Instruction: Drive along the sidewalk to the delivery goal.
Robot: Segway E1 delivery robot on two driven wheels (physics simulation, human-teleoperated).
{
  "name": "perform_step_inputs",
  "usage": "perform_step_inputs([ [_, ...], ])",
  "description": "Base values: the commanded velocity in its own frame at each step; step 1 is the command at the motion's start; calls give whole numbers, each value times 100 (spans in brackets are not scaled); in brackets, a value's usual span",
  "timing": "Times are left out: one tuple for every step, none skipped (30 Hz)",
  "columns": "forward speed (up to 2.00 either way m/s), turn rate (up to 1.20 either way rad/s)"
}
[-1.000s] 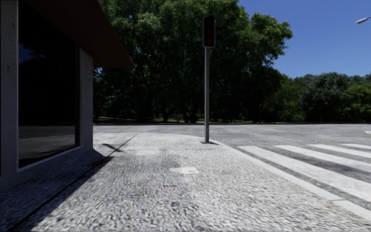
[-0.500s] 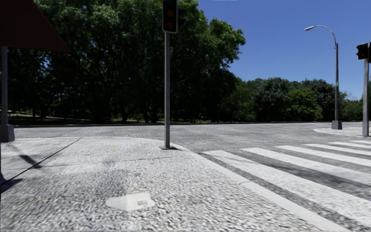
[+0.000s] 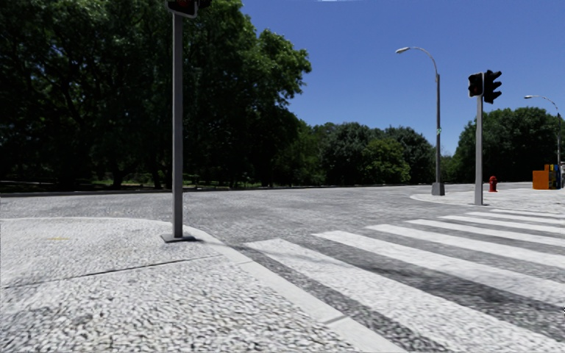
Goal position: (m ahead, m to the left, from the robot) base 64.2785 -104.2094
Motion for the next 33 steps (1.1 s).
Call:
perform_step_inputs([
  [135,-54],
  [135,-54],
  [129,-54],
  [118,-54],
  [114,-54],
  [113,-54],
  [113,-54],
  [113,-54],
  [113,-54],
  [113,-54],
  [113,-54],
  [113,-54],
  [117,-54],
  [123,-54],
  [127,-54],
  [127,-54],
  [127,-54],
  [128,-54],
  [128,-54],
  [128,-54],
  [128,-54],
  [128,-54],
  [128,-54],
  [128,-54],
  [128,-54],
  [128,-54],
  [128,-54],
  [128,-54],
  [128,-54],
  [128,-54],
  [128,-54],
  [128,-54],
  [128,-54],
])
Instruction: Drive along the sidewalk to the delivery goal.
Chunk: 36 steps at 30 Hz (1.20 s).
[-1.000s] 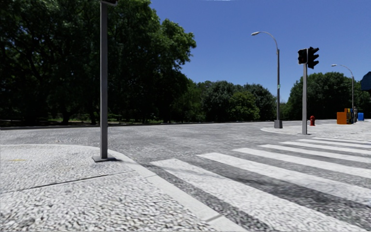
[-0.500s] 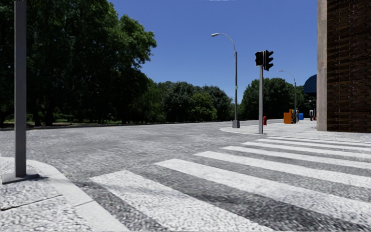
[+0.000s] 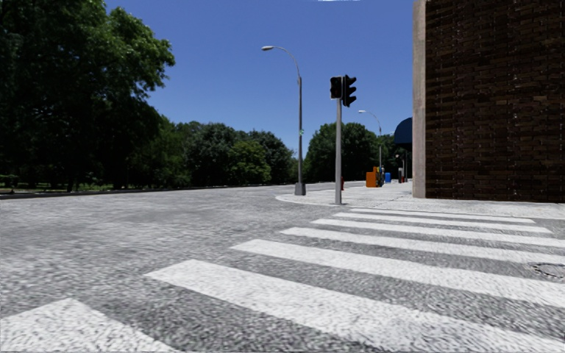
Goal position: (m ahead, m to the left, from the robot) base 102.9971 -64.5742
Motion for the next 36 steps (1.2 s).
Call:
perform_step_inputs([
  [128,-54],
  [128,-54],
  [128,-54],
  [128,-54],
  [128,-54],
  [128,-54],
  [128,-54],
  [128,-54],
  [128,-54],
  [128,-54],
  [128,-54],
  [128,-54],
  [128,-54],
  [128,-54],
  [128,-54],
  [128,-54],
  [128,-54],
  [128,-54],
  [128,-54],
  [128,-54],
  [128,-54],
  [128,-54],
  [128,-54],
  [128,-54],
  [128,-54],
  [128,-54],
  [128,-54],
  [128,-54],
  [128,-54],
  [128,-54],
  [128,-54],
  [128,-54],
  [128,-54],
  [128,-54],
  [128,-54],
  [128,-44],
])
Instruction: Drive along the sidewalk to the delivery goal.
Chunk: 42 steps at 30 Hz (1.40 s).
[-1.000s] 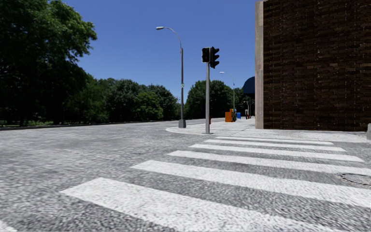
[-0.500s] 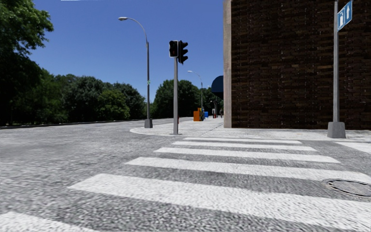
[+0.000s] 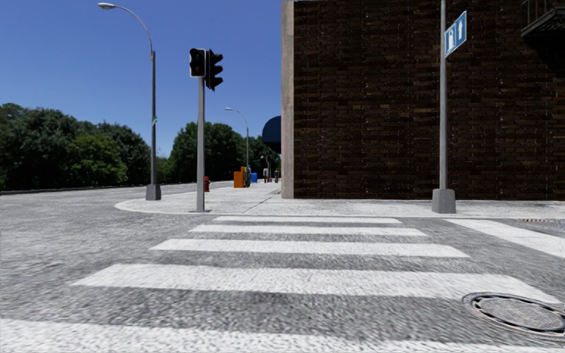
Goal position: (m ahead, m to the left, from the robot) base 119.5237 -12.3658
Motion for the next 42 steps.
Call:
perform_step_inputs([
  [128,-31],
  [132,0],
  [164,0],
  [164,0],
  [200,0],
  [200,0],
  [200,0],
  [200,0],
  [200,0],
  [200,0],
  [200,0],
  [200,0],
  [200,0],
  [200,0],
  [200,0],
  [200,0],
  [200,0],
  [200,0],
  [200,0],
  [200,0],
  [200,0],
  [200,0],
  [200,0],
  [200,0],
  [200,0],
  [200,0],
  [200,0],
  [200,0],
  [200,0],
  [200,0],
  [200,0],
  [200,0],
  [200,0],
  [200,0],
  [200,0],
  [200,0],
  [200,0],
  [200,0],
  [200,0],
  [200,0],
  [200,0],
  [200,0],
])
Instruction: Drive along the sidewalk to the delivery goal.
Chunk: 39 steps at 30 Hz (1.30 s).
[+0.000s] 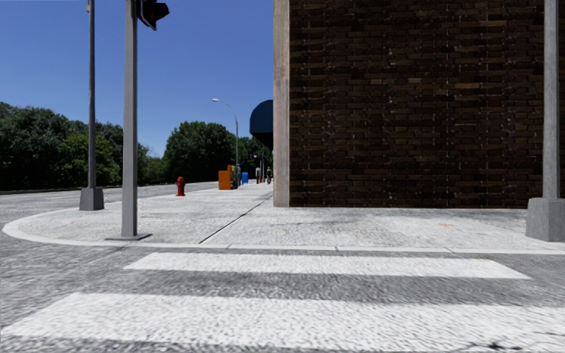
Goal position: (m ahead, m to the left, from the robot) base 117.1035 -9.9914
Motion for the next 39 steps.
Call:
perform_step_inputs([
  [200,0],
  [200,0],
  [200,0],
  [200,0],
  [200,0],
  [200,0],
  [200,0],
  [200,0],
  [200,0],
  [200,0],
  [200,0],
  [200,0],
  [200,0],
  [200,0],
  [200,0],
  [200,0],
  [200,0],
  [200,0],
  [200,0],
  [200,0],
  [200,0],
  [200,0],
  [200,0],
  [200,0],
  [200,0],
  [200,2],
  [200,2],
  [200,10],
  [200,16],
  [200,23],
  [200,23],
  [200,34],
  [200,39],
  [200,40],
  [185,41],
  [185,41],
  [164,41],
  [149,41],
  [138,41],
])
